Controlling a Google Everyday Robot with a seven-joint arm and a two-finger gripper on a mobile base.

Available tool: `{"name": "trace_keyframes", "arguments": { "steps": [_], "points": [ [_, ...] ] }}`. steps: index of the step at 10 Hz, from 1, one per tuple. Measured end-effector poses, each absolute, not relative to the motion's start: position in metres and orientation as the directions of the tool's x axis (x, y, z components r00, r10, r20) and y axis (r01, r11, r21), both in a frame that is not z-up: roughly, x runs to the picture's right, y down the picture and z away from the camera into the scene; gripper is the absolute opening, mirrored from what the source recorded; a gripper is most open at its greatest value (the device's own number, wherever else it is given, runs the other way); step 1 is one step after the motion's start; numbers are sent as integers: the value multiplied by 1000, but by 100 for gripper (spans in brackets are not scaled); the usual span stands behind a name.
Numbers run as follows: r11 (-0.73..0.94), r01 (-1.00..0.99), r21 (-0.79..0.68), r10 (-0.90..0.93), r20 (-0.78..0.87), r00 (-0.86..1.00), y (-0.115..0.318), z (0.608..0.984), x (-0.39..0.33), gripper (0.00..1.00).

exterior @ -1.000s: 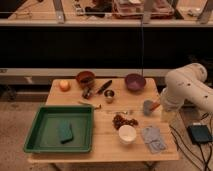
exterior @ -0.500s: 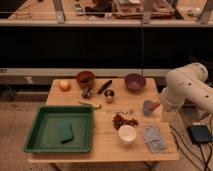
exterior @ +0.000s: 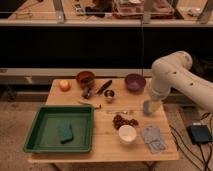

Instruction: Place fork in metal cup

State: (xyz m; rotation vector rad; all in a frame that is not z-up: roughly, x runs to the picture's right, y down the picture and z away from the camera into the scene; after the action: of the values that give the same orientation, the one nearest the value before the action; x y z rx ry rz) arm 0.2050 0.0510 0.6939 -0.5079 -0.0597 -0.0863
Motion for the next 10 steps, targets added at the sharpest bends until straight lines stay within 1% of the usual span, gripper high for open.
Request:
{"name": "trace_keyframes", "arguments": {
  "steps": [2,3,4,5,10],
  "points": [
    [872,119,-474,-81,101,992,54,712,189,65],
    [872,123,-473,-80,109,991,60,725,186,65],
    [873,127,-471,-75,128,989,69,747,181,65],
    [874,132,-467,-71,144,987,74,757,178,65],
    [885,200,-420,-115,219,969,74,788,154,65]
  ]
}}
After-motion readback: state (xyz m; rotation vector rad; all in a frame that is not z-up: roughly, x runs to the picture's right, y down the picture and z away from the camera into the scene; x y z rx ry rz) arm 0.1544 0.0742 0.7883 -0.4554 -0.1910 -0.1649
